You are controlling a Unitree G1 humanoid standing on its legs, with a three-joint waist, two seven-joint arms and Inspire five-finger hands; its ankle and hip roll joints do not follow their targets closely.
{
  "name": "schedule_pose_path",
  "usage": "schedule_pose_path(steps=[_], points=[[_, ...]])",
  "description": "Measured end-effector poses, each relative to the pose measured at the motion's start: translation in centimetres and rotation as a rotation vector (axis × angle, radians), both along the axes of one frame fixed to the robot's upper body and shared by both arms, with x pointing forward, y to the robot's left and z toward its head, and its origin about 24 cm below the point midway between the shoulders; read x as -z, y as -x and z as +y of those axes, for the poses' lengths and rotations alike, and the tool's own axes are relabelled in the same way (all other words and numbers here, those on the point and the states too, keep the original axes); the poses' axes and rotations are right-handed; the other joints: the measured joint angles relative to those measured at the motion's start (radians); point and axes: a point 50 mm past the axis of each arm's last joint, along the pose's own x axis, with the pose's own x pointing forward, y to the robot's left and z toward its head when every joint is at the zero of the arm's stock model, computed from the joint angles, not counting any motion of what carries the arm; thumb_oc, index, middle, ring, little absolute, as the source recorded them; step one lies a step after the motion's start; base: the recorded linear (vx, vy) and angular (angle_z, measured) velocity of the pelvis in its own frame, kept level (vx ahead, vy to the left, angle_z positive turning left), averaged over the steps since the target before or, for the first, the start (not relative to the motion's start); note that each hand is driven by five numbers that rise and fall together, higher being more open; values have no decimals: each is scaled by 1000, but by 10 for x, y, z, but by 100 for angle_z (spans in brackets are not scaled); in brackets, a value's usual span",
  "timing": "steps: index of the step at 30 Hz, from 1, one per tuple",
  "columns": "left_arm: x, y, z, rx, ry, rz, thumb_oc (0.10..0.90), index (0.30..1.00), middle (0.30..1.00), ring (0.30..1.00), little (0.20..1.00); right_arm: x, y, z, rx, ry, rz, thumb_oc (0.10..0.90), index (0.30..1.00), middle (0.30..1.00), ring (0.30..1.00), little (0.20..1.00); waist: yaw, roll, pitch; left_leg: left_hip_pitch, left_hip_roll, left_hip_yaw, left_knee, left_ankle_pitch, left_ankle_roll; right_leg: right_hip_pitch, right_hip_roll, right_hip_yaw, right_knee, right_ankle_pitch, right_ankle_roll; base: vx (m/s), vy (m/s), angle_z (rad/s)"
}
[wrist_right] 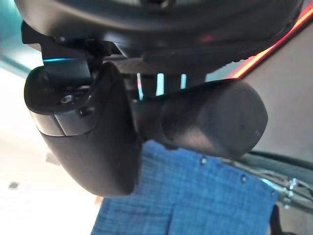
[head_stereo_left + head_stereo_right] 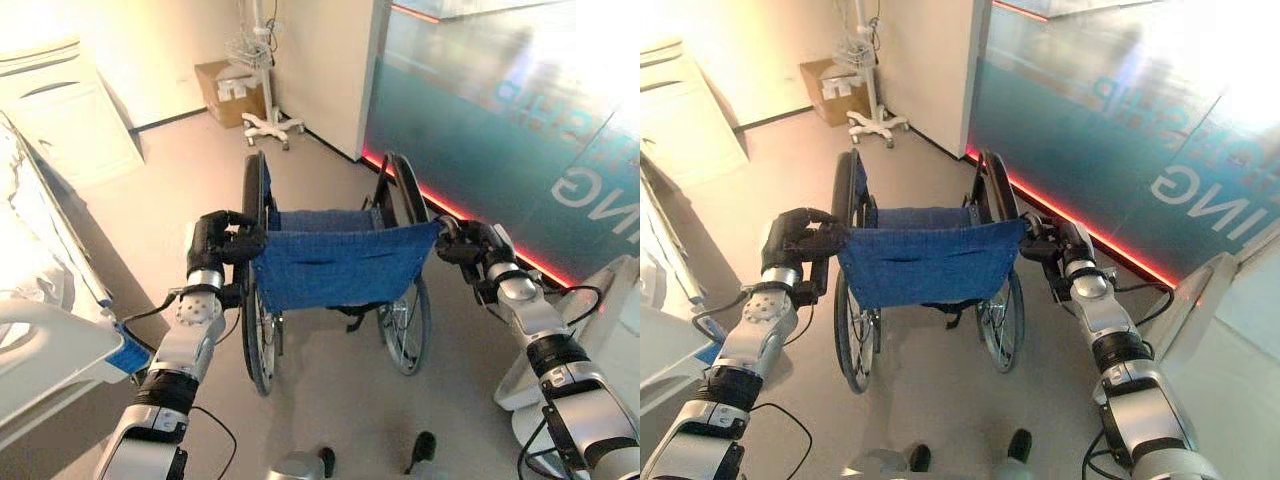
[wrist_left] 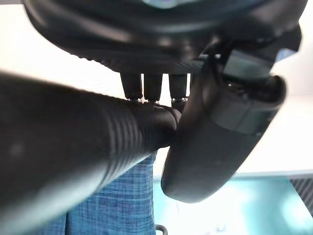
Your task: Push the wheelchair next to the bed
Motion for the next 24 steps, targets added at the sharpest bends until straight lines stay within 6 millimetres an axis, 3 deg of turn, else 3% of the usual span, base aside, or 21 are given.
schedule_pose_path(steps=[1, 2, 3, 4, 5, 6, 7, 11, 14, 17, 18, 20, 21, 23, 24], points=[[-1, 0, 1, -4, 6, -4, 400, 300, 300, 300, 300, -4, 0, 1, -2, 4, -2, 400, 300, 300, 300, 300, -9, -8, -3, -4, 0, -29, 33, -29, -21, 9, 21, -12, 74, -4, -8, 514, -526, 73], [-2, 1, 4, -9, 1, -7, 400, 300, 300, 300, 300, -8, 0, 4, -7, 7, 1, 400, 300, 300, 300, 300, -19, -27, -2, -13, 2, -9, 52, -41, -34, 46, 41, -23, 100, 6, -45, 400, -369, 116], [0, -1, 0, -9, 28, 2, 400, 300, 300, 300, 300, -16, 1, -2, -4, 33, -16, 400, 300, 300, 300, 300, -42, 5, 17, -18, 51, 76, 60, -50, -34, 72, 50, -36, 135, -14, -72, 357, -348, 103], [1, 0, -1, -6, 31, 7, 400, 300, 300, 300, 300, -19, 0, -3, -4, 40, -19, 400, 300, 300, 300, 300, -49, 5, 21, -13, 79, 125, 70, -50, -37, 68, 51, -32, 153, -34, -73, 311, -349, 93], [2, -1, -4, -7, 46, 5, 400, 300, 300, 300, 300, -21, -2, -5, -2, 46, -19, 400, 300, 300, 300, 300, -51, 25, 25, 5, 105, 141, 57, -44, -59, 69, 61, -46, 207, -75, -92, 249, -311, 51], [4, -1, -5, -7, 53, 11, 400, 300, 300, 300, 300, -20, -1, -6, 0, 49, -14, 400, 300, 300, 300, 300, -51, 29, 23, 4, 113, 146, 55, -43, -65, 73, 67, -65, 226, -95, -104, 313, -384, 73], [3, -2, -8, 0, 56, 6, 400, 300, 300, 300, 300, -20, -1, -9, 2, 54, -16, 400, 300, 300, 300, 300, -51, 19, 26, -10, 133, 191, 93, -45, -70, 91, 72, -79, 232, -133, -99, 234, -271, 71], [5, -4, -15, 19, 53, 4, 400, 300, 300, 300, 300, -14, -1, -16, 24, 57, -2, 400, 300, 300, 300, 300, -33, 3, 23, -74, 196, 294, 218, -33, -82, 118, 107, -135, 250, -204, -146, 317, -235, 63], [18, 6, -18, 23, 58, 34, 400, 300, 300, 300, 300, -4, 4, -18, 17, 64, 30, 400, 300, 300, 300, 300, -11, -3, 3, -77, 194, 286, 224, -37, -89, 148, 127, -142, 254, -240, -172, 323, -179, 24], [27, 9, -27, 25, 78, 54, 400, 300, 300, 300, 300, 3, 8, -25, 36, 76, 50, 400, 300, 300, 300, 300, -5, -15, 6, -136, 121, 318, 179, -34, -94, 213, 140, -128, 178, -234, -185, 428, -183, 30], [28, 10, -30, 28, 85, 52, 400, 300, 300, 300, 300, 3, 9, -29, 44, 82, 56, 400, 300, 300, 300, 300, 8, -14, 6, -176, 97, 341, 108, -15, -124, 231, 155, -121, 141, -234, -187, 373, -132, 5], [28, 16, -32, 35, 93, 44, 400, 300, 300, 300, 300, 3, 9, -33, 50, 87, 60, 400, 300, 300, 300, 300, 38, 19, 1, -223, 107, 398, 4, 24, -173, 272, 202, -140, 81, -218, -209, 462, -158, -39], [28, 20, -32, 36, 97, 39, 400, 300, 300, 300, 300, 4, 9, -32, 44, 87, 64, 400, 300, 300, 300, 300, 62, 34, -4, -240, 114, 431, -9, 25, -176, 300, 211, -187, 68, -206, -188, 497, -167, -56], [29, 26, -30, 32, 102, 31, 400, 300, 300, 300, 300, 8, 11, -32, 31, 85, 78, 400, 300, 300, 300, 300, 77, 54, -20, -245, 132, 455, 33, 24, -168, 342, 236, -223, 52, -217, -167, 390, -150, -41], [30, 31, -27, 23, 103, 25, 400, 300, 300, 300, 300, 13, 11, -28, 22, 70, 91, 400, 300, 300, 300, 300, 93, 52, -35, -237, 116, 418, 54, 47, -136, 358, 244, -220, 57, -238, -154, 409, -152, -38]])
